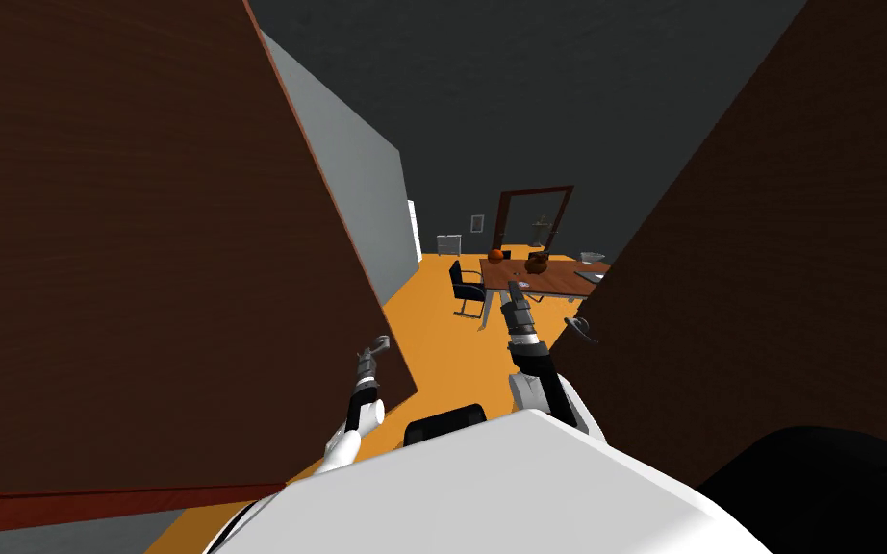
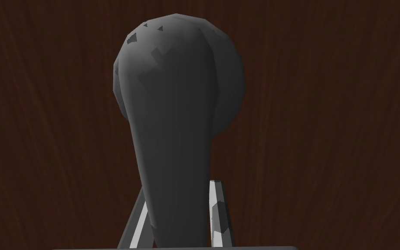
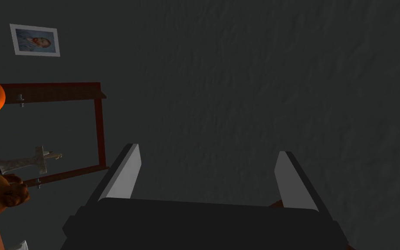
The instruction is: Push the door open
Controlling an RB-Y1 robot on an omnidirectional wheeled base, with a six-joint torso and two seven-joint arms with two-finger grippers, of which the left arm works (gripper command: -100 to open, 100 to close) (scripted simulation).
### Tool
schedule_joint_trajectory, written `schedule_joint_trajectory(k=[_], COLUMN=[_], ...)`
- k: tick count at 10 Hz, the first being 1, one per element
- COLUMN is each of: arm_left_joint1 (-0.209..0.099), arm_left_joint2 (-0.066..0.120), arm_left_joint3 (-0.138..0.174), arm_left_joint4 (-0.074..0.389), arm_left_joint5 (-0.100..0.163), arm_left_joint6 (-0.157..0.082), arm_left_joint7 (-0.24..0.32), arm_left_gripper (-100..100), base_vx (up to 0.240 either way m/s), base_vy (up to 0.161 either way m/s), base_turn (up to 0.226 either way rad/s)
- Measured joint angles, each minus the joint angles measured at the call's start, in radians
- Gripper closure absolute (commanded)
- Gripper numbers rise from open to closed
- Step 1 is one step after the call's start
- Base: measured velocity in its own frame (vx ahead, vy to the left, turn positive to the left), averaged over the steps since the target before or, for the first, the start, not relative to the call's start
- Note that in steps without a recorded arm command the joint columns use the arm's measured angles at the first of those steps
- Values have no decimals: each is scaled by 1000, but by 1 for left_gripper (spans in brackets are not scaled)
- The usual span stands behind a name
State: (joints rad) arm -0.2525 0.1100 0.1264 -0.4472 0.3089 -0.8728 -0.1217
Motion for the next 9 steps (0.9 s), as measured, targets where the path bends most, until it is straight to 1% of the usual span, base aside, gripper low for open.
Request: schedule_joint_trajectory(k=[1,2,3,4,5,6,7,8,9], arm_left_joint1=[7,32,21,7,3,7,21,17,50], arm_left_joint2=[0,-4,-4,2,6,7,5,10,4], arm_left_joint3=[3,10,16,25,34,41,49,57,67], arm_left_joint4=[-19,-63,-41,-7,8,-4,-28,-14,-73], arm_left_joint5=[2,8,13,20,27,31,37,44,52], arm_left_joint6=[7,32,28,9,0,4,13,9,32], arm_left_joint7=[-5,-15,-19,-16,-16,-22,-29,-31,-43], arm_left_gripper=[100,100,100,100,100,100,100,100,100], base_vx=[137,152,156,168,114,147,203,200,143], base_vy=[-5,-25,-64,-65,-23,-20,-45,-41,-24], base_turn=[12,50,65,62,22,22,53,66,40])
